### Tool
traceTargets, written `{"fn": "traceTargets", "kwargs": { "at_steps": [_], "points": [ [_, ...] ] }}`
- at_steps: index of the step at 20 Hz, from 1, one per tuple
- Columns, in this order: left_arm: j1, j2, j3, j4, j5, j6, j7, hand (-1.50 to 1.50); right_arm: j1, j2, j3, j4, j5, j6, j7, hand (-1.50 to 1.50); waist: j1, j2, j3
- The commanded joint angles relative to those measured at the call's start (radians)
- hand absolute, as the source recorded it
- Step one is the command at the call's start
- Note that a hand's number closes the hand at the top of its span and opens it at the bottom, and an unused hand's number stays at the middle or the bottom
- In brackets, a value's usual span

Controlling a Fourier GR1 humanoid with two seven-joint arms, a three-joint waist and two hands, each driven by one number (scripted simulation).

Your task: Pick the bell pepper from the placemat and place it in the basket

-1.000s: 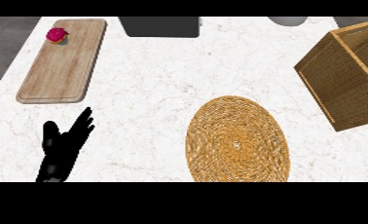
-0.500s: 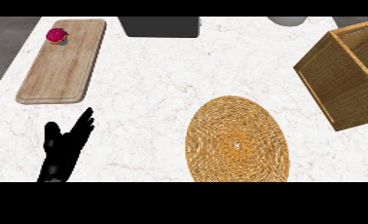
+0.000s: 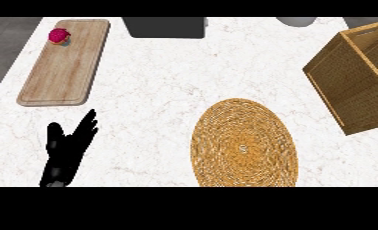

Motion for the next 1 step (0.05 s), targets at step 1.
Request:
{"fn": "traceTargets", "kwargs": {
  "at_steps": [1],
  "points": [
    [-0.036, 0.014, 0.03, 0.083, 0.02, -0.019, 0.017, 0.0, 0.052, -0.117, -0.051, 0.103, -0.023, 0.079, -0.048, -1.5, -0.014, 0.01, -0.006]
  ]
}}
